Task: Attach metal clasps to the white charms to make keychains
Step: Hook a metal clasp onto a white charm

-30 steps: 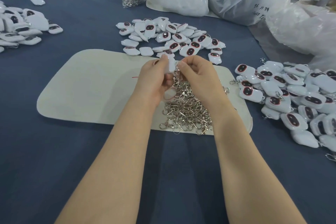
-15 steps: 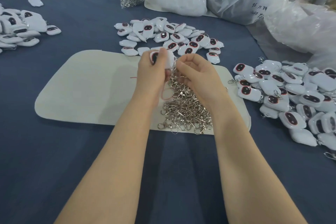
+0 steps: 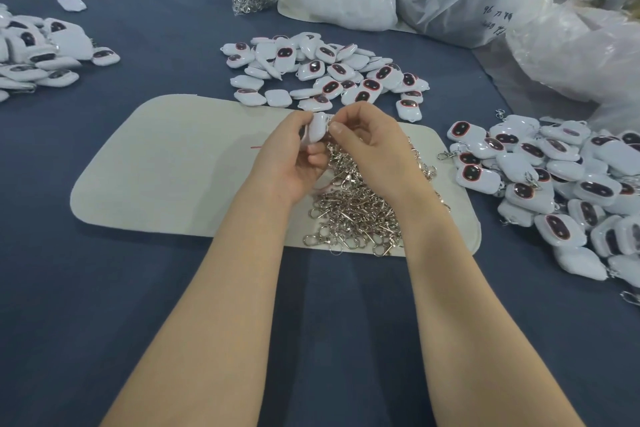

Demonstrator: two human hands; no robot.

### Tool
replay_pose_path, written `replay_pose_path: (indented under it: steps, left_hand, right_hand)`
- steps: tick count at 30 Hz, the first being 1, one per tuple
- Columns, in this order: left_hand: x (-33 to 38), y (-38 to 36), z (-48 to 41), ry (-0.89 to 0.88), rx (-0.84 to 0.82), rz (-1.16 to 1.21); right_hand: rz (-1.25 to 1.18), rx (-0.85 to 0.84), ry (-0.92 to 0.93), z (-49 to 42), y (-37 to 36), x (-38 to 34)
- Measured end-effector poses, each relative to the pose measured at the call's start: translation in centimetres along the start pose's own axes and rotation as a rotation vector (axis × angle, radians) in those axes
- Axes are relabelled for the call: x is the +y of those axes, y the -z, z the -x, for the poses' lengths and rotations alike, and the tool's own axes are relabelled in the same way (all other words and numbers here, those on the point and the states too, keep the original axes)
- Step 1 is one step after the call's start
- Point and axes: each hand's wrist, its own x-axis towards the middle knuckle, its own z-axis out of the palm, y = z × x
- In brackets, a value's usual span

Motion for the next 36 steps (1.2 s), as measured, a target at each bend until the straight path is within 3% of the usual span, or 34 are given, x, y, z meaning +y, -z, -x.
replay_pose_path:
  steps: [7, 14, 19, 23, 26, 29, 31, 33, 36]
  left_hand:
    - [-0.7, -0.2, -0.3, -0.465, 0.197, -0.488]
    - [-1.4, -0.5, 0.5, -0.792, 0.171, -0.836]
    - [-1.4, -0.3, 0.1, -0.742, 0.220, -0.878]
    - [-1.8, -0.2, -0.4, -0.624, 0.204, -0.938]
    - [-1.9, -0.3, -0.3, -0.610, 0.157, -0.871]
    - [-1.6, -0.5, -0.2, -0.610, 0.138, -0.749]
    - [-1.5, -0.6, -0.2, -0.617, 0.162, -0.721]
    - [-1.5, -0.4, -0.3, -0.609, 0.196, -0.696]
    - [-1.4, -0.3, -0.7, -0.556, 0.255, -0.637]
  right_hand:
    - [-0.005, -0.025, -0.076, 0.0, 0.3, 0.0]
    - [0.038, -0.040, -0.139, 0.0, 0.7, 0.4]
    - [-0.056, 0.034, -0.182, 0.0, 0.4, 0.5]
    - [0.068, -0.003, -0.135, 0.0, 0.6, 0.1]
    - [0.069, -0.030, -0.218, 0.2, 1.2, 0.3]
    - [-0.239, 0.260, -0.304, -0.1, 1.7, 0.5]
    - [-0.737, 0.568, -0.297, -0.5, 2.6, 0.4]
    - [-1.101, 0.737, -0.237, -0.7, 3.5, 0.5]
    - [-1.096, 0.799, -0.311, -0.9, 3.7, 1.2]
